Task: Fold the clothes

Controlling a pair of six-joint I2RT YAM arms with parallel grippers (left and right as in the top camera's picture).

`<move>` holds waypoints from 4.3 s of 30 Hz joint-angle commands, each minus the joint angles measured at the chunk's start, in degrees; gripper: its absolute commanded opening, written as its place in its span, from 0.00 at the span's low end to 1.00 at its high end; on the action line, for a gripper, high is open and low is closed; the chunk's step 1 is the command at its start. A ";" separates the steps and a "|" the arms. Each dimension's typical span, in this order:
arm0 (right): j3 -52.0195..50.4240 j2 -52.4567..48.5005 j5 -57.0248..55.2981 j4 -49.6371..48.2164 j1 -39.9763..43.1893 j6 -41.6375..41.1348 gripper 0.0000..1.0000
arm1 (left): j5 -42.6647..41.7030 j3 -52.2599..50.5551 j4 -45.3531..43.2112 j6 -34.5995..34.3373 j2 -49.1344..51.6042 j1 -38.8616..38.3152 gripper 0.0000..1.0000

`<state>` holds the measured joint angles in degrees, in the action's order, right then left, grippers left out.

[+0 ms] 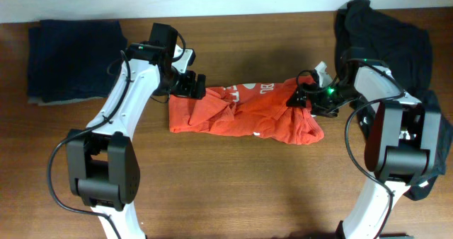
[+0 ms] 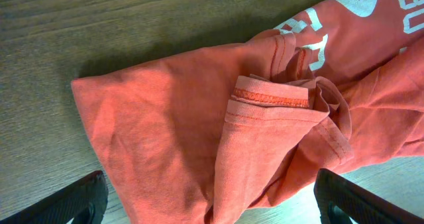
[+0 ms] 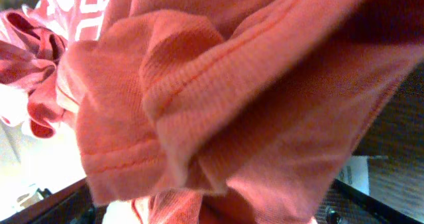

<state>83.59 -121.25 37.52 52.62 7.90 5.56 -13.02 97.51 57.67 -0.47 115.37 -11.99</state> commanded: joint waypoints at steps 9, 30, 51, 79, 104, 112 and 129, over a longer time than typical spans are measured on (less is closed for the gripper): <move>-3.43 -0.98 -8.87 -3.48 2.47 -4.57 0.09 | 0.46 0.98 0.33 0.09 -1.81 0.00 0.99; 13.46 9.31 -4.22 10.99 -4.13 -2.25 0.04 | 3.32 3.17 1.57 0.74 -3.69 10.03 0.99; 14.58 5.60 -13.90 -1.66 -35.32 -14.53 0.68 | 5.35 3.04 1.95 4.90 -3.74 24.74 0.99; 10.49 6.34 -31.15 4.55 -36.09 -28.65 0.45 | 5.16 3.04 0.28 4.87 1.42 24.74 0.99; 14.14 8.87 -24.41 5.09 -50.88 -24.52 0.47 | 5.14 3.04 -1.22 4.85 1.42 24.74 0.99; 19.85 11.52 -27.50 5.14 -39.21 -21.09 0.57 | 5.16 3.04 -1.68 4.87 1.42 24.74 0.99; 16.90 5.97 -26.80 1.97 -40.68 -29.70 0.53 | 5.14 3.04 -2.32 4.87 1.42 24.74 0.99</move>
<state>101.69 -114.41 10.61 54.92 -31.22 -22.31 -7.88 99.57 55.46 3.49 116.27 12.71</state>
